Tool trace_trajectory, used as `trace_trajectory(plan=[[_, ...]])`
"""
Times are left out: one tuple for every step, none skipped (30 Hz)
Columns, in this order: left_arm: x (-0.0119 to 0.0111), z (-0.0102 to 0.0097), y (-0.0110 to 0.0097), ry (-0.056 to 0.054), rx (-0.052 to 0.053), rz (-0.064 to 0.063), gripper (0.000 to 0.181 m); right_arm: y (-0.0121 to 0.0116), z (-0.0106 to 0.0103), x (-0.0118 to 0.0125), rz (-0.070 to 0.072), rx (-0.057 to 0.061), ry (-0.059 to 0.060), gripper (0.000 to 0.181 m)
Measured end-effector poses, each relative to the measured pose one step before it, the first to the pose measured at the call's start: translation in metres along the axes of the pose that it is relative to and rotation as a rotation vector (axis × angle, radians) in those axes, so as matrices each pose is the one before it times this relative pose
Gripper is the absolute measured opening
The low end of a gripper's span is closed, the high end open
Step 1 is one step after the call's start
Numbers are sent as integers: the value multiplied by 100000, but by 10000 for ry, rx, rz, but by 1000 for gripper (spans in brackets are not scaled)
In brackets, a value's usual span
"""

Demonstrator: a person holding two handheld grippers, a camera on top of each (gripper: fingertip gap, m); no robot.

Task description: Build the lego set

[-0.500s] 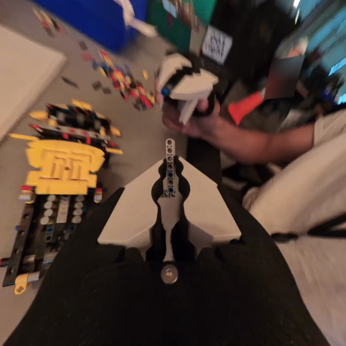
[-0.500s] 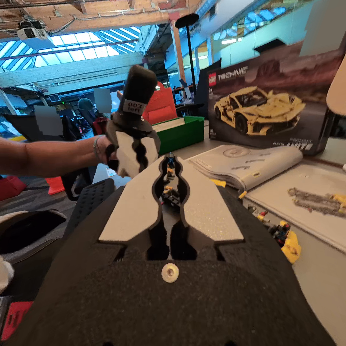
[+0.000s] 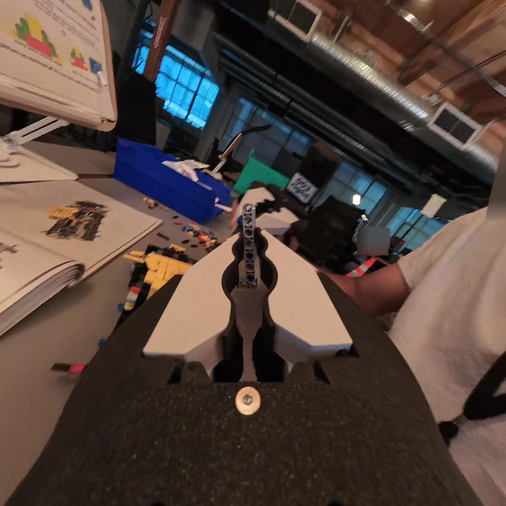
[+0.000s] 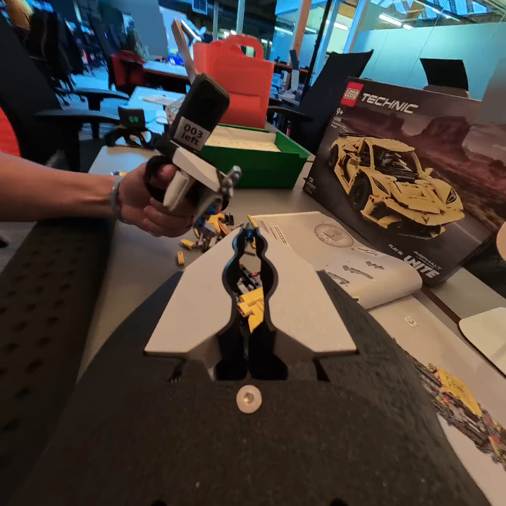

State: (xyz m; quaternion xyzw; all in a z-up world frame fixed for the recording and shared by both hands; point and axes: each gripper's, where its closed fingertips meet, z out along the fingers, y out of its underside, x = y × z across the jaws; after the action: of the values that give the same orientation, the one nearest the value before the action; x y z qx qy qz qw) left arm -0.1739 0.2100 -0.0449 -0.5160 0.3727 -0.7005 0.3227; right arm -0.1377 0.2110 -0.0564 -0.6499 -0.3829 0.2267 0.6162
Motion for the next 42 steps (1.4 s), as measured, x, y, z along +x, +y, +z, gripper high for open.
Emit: trace_trajectory(plan=[[-591, 46, 415, -367, -214, 62, 8, -6, 62, -389, -318, -187, 1, 5], [-378, 167, 312, -290, -210, 200, 8, 79, 108, -124, -220, -174, 100, 6], [-247, 245, 307, -256, -230, 344, 8, 276, 228, -89, 107, -139, -24, 5], [-159, 281, 383, -193, -250, 342, 8, 305, 248, -175, 385, -107, -192, 6], [66, 238, 303, 5, -153, 128, 8, 168, 160, -155, 258, -65, -144, 6], [73, 149, 213, 78, -40, -104, 8, 157, 69, -120, -68, -122, -26, 6], [-16, 94, 251, 48, -64, -115, 8, 49, -16, -83, -165, -72, 40, 6], [-9, 58, 216, 7, -74, -14, 8, 27, -20, -167, -17, -34, -54, 6], [169, 51, 73, 75, -7, 28, 8, -3, -34, -77, 59, 24, -17, 6], [226, 84, 16, 100, -6, 25, 8, 59, -33, 49, 45, -13, 44, 6], [96, 126, 185, 30, -101, 29, 8, -49, -81, 68, 28, 51, 43, 6], [46, 136, 167, 14, -79, 11, 8, -112, -96, 67, 68, 86, 22, 6], [221, 111, 18, 130, 37, -49, 8, -263, -118, 65, 70, 194, 13, 6], [360, 122, -12, 254, 72, -142, 8, -328, -123, -62, 79, 215, -65, 6], [279, 144, 33, 236, 73, -192, 8, -329, -86, -157, 62, 201, -114, 6], [268, 127, -30, 271, 124, -254, 7, -287, -44, -156, 18, 190, -62, 6], [263, 74, -111, 313, 170, -323, 7, -137, 25, -79, 28, 83, -16, 6], [112, 38, -64, 236, 109, -283, 7, -89, -8, -41, 26, 54, -23, 6], [-20, 27, -45, 117, 84, -190, 7, -21, -29, 19, 2, 5, 6, 6], [61, 43, -68, 139, 90, -154, 7, -163, -50, -188, 14, 97, -118, 6], [130, 76, -16, 177, 44, -148, 7, -114, -8, -91, 49, 56, -39, 6], [83, 20, -126, 115, 121, -129, 7, -4, -8, 89, -40, -7, 68, 6], [-25, 47, 45, 35, 8, -57, 7, 43, 8, 32, 3, -37, -11, 6], [-25, 69, 185, -10, -102, 55, 7, 45, 11, -57, 102, -16, -83, 6], [96, 81, 176, 15, -111, 115, 7, 24, 29, -176, 82, 23, -138, 6], [155, 119, 313, 29, -211, 138, 7, 84, 12, -324, 116, -34, -273, 6], [23, 114, 391, -93, -269, 218, 7, 264, 34, -269, 85, -120, -254, 6], [-79, 123, 493, -204, -346, 319, 7, 390, 16, -249, 84, -169, -268, 6], [-110, 115, 580, -271, -443, 414, 7, 478, 11, -299, 189, -215, -348, 6], [-131, 118, 618, -372, -517, 599, 7, 499, -30, -282, 246, -218, -374, 5], [-71, 138, 599, -432, -551, 781, 7, 455, -85, -312, 262, -204, -404, 5], [-62, 139, 580, -515, -594, 998, 7, 399, -147, -310, 218, -214, -367, 5], [-66, 127, 634, -561, -682, 1126, 7, 552, -120, -332, 125, -362, -318, 5], [-124, 184, 705, -604, -707, 1111, 6, 685, -45, -167, -26, -511, -127, 6], [-89, 197, 588, -581, -599, 963, 6, 570, 48, -62, -144, -457, 24, 6], [109, 161, 384, -384, -407, 709, 7, 356, 108, -228, -77, -299, -68, 6], [185, 38, 107, -206, -173, 409, 7, 134, 110, -283, 12, -102, -141, 6], [136, -104, -137, -72, 31, 122, 7, -167, 65, -209, 51, 173, -138, 6], [83, -153, -170, 59, 85, -73, 7, -195, 75, -175, 84, 224, -153, 6], [50, -95, -42, 86, 15, -81, 7, -89, 88, -39, 56, 142, -85, 6], [56, 52, 218, 18, -150, 80, 6, 190, 164, -4, 89, -69, -90, 6], [-76, 186, 415, -147, -269, 206, 6, 315, 228, 164, 7, -137, 54, 6]])
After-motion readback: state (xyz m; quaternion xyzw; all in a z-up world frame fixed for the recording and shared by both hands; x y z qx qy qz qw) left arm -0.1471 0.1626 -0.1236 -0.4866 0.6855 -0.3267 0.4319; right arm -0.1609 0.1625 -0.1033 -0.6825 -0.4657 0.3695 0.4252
